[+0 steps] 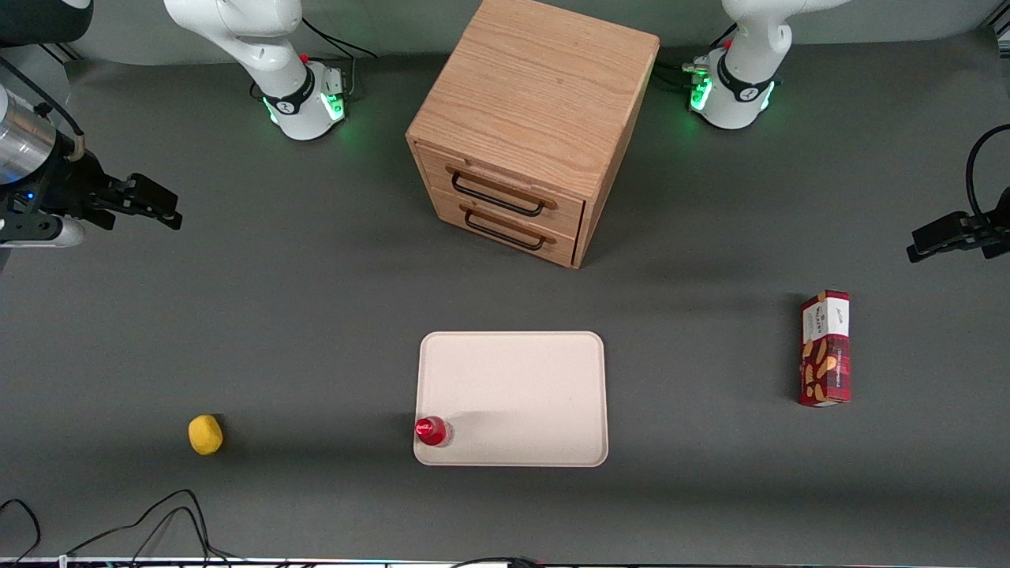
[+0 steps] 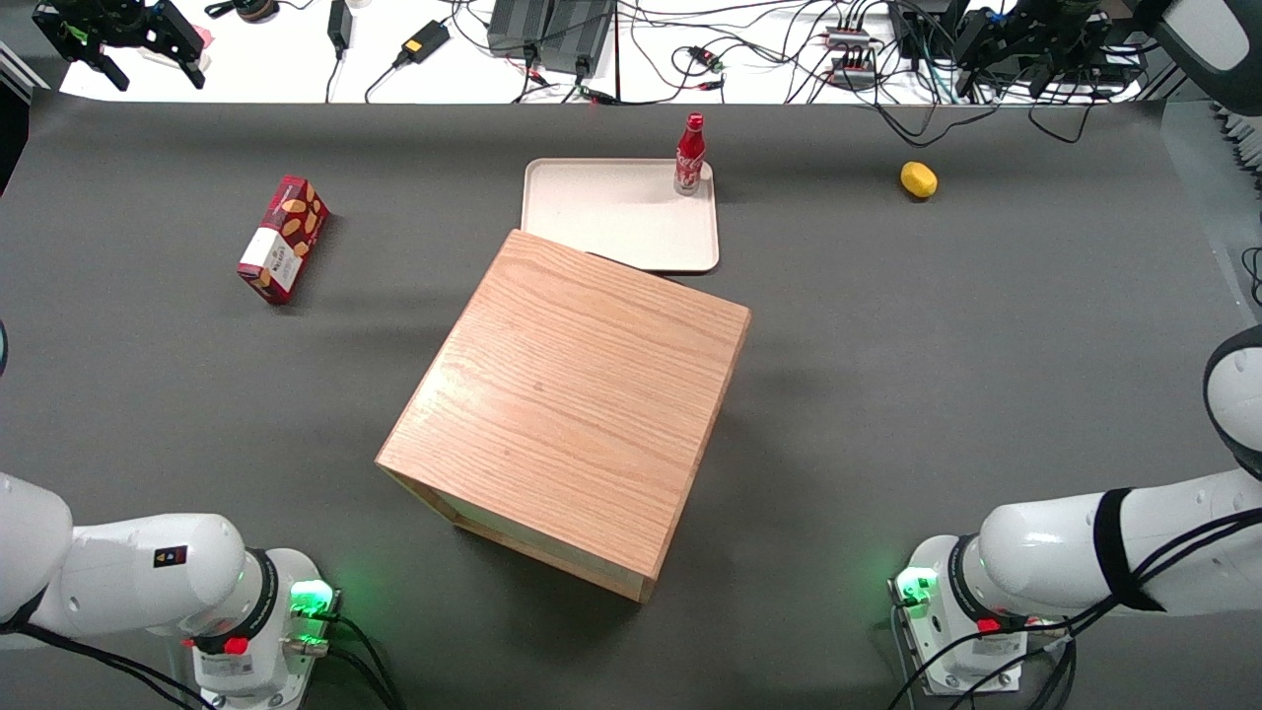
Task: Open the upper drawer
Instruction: 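Move the right gripper toward the upper drawer's black handle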
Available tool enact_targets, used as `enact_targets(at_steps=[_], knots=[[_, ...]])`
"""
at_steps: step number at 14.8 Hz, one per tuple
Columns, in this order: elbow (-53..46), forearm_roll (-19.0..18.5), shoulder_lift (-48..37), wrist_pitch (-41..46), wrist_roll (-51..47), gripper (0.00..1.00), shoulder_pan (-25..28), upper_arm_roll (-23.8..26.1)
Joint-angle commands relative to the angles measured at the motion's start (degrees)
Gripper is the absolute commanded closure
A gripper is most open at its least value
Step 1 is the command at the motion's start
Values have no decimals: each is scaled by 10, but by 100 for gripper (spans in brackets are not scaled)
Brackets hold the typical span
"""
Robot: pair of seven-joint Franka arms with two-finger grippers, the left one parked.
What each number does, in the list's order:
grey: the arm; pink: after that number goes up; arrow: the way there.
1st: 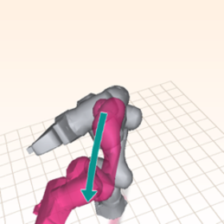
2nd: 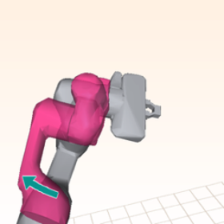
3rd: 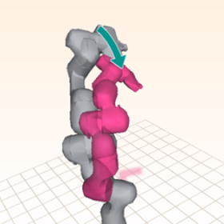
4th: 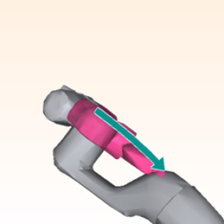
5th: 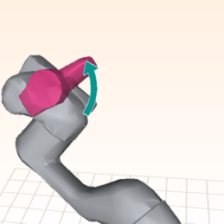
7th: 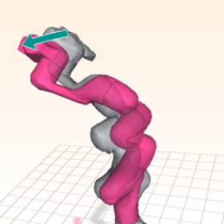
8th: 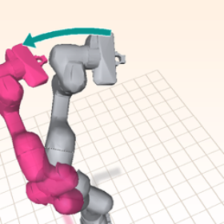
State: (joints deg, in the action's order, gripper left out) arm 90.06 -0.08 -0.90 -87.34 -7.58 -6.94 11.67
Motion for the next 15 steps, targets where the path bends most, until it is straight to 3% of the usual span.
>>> enact_targets(at_steps=[1, 6, 10, 15], knots=[[4, -6, -8, 5, -6, 0, -4, 5], [-4, 3, 3, -6, 3, 0, 3, 7], [-26, 20, 35, -16, 78, 0, 45, 36], [-79, 19, 87, -10, 78, 0, 59, 158]])
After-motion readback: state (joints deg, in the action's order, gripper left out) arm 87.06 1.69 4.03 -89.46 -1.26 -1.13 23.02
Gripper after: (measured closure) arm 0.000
